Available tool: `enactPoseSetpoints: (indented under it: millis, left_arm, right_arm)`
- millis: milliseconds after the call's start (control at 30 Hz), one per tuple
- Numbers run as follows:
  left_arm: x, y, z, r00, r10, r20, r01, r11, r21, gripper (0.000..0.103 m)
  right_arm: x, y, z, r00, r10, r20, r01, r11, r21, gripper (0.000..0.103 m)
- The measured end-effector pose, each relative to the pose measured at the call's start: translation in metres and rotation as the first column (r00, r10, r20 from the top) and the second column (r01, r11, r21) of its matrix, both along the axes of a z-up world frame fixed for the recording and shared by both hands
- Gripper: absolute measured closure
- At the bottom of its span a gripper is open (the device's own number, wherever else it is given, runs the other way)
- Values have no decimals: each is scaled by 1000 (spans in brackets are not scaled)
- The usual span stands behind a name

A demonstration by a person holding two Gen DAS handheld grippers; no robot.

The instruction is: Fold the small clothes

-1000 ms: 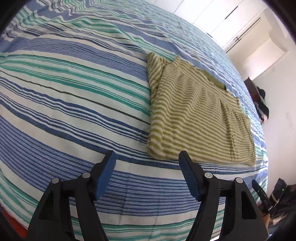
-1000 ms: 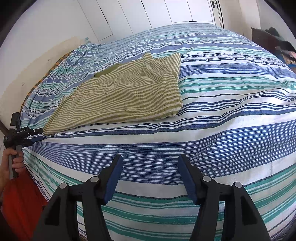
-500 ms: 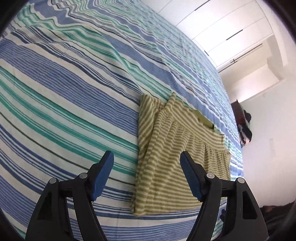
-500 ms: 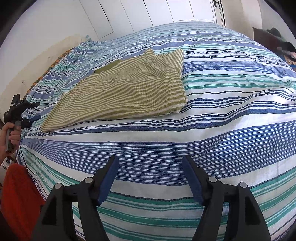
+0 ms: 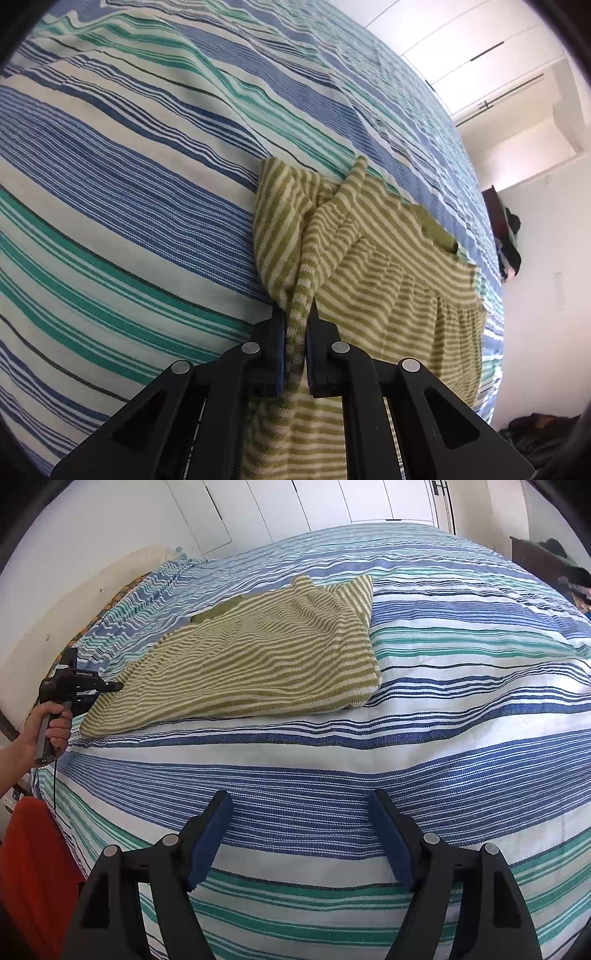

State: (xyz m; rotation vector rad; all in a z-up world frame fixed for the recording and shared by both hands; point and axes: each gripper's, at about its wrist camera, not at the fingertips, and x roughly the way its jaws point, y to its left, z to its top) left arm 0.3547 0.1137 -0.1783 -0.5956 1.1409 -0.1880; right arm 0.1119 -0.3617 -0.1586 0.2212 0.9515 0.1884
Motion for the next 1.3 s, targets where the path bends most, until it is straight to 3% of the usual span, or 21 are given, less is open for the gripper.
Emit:
enactPoseSetpoints:
  millis: [200, 333, 433, 633, 800, 867, 933, 967, 1000, 1033, 1133, 1233, 1300]
  left_arm:
    - [3, -59, 68, 997, -59, 51, 60, 998, -14, 97]
    - [8, -133, 104, 985, -143, 91, 145, 989, -15, 97]
    - [12, -199, 113, 972, -215, 93, 217, 976, -11, 97]
    - [11, -326, 83, 940, -340, 37, 339, 941, 14, 97]
    - [7, -393, 49, 917, -398, -15, 399, 915, 59, 97]
    - [1, -420, 32, 882, -466, -71, 471, 871, 140, 87]
    - [-7, -437, 24, 843, -528, -102, 538, 823, 183, 57]
    - [-13, -439, 30, 831, -552, -75, 555, 813, 176, 50]
    - [-17, -436, 40, 825, -565, -36, 563, 812, 156, 38]
    - [-21, -429, 53, 825, -565, 3, 559, 818, 135, 33]
    - [-33, -385, 92, 836, -535, 120, 532, 845, 61, 29]
    - [-60, -316, 112, 864, -454, 215, 436, 891, 129, 16]
    - [-81, -268, 105, 877, -418, 235, 379, 904, 196, 15]
  right_arm:
    - [1, -12, 2, 1000, -24, 3, 24, 996, 89, 27]
    - [-1, -21, 5, 999, -43, 6, 41, 987, 154, 27]
    - [-4, -25, 9, 998, -57, 15, 53, 980, 194, 27]
    - [-12, -37, 17, 997, -74, 38, 63, 970, 236, 27]
    - [-19, -49, 17, 994, -106, 38, 91, 956, 280, 27]
    - [-18, -59, 16, 992, -118, 33, 102, 948, 303, 27]
    - [-18, -63, 16, 991, -131, 32, 114, 941, 318, 27]
    - [-18, -65, 16, 990, -137, 32, 120, 939, 322, 27]
    - [-18, -66, 17, 989, -145, 34, 126, 937, 326, 27]
    - [-17, -68, 18, 988, -152, 35, 133, 935, 329, 27]
    - [-17, -72, 19, 986, -163, 39, 140, 931, 338, 27]
    - [-17, -64, 25, 988, -135, 71, 105, 940, 326, 27]
    - [-11, -51, 32, 992, -92, 88, 59, 946, 320, 27]
